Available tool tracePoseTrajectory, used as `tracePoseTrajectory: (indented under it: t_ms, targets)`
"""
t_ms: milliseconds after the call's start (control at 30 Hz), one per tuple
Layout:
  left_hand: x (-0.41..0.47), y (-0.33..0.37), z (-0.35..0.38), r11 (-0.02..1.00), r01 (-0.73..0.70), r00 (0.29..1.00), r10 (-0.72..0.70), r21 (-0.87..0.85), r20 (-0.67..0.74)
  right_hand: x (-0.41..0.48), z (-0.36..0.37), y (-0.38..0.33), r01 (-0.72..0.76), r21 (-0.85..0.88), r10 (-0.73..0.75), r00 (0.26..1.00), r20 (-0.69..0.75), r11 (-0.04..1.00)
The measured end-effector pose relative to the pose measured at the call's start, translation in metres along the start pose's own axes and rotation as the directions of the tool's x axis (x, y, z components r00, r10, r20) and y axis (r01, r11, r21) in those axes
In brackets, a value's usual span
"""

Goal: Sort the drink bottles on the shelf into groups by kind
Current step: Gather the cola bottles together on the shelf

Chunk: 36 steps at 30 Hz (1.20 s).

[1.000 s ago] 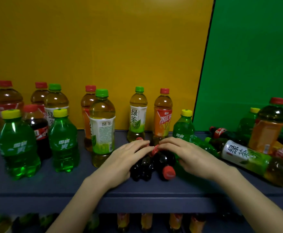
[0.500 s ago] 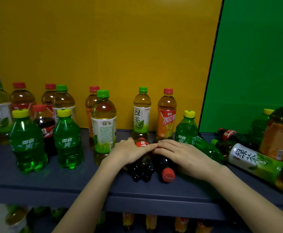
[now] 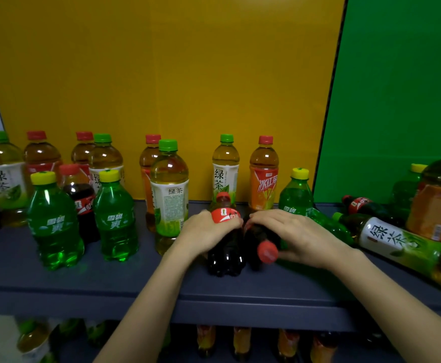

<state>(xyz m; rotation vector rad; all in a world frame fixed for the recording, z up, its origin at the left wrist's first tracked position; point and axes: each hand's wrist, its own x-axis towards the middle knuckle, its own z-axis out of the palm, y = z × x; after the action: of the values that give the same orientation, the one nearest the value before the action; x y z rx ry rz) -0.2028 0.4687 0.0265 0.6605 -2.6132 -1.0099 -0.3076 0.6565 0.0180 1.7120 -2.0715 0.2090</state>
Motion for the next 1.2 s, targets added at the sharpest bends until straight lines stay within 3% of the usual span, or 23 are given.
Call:
tracePoseTrajectory:
  t_ms: [100, 200, 400, 700, 1000, 1067, 1200]
  targets:
    - [-0.011, -0.002, -0.003, 0.992, -0.124, 0.976, 0.121, -0.007, -0.180, 0.003, -0.003, -0.005, -0.158, 0.252, 0.188, 0.977, -0.101, 0.955]
    - [-0.020, -0.008, -0.003, 0.964, -0.264, 0.921, 0.251, -0.006, -0.299, 0.012, -0.005, -0.014, -0.282, 0.458, 0.395, 0.903, -0.172, 0.843]
    - [-0.027, -0.020, 0.007, 0.930, -0.368, 0.853, 0.341, 0.009, -0.395, 0.027, -0.010, -0.027, -0.397, 0.619, 0.607, 0.777, -0.166, 0.678]
    - [-0.034, -0.025, 0.017, 0.935, -0.355, 0.850, 0.326, 0.009, -0.414, 0.030, 0.007, -0.040, -0.492, 0.633, 0.721, 0.676, -0.154, 0.598]
    - [-0.045, -0.027, 0.023, 0.915, -0.402, 0.837, 0.350, -0.038, -0.421, 0.013, -0.002, -0.057, -0.475, 0.587, 0.678, 0.713, -0.181, 0.656]
    - [-0.053, -0.029, 0.025, 0.896, -0.444, 0.793, 0.382, -0.020, -0.475, -0.002, -0.009, -0.058, -0.488, 0.564, 0.685, 0.700, -0.203, 0.666]
    - [-0.067, -0.028, 0.032, 0.838, -0.534, 0.613, 0.477, 0.115, -0.630, -0.039, -0.028, -0.050, -0.536, 0.501, 0.705, 0.666, -0.243, 0.679]
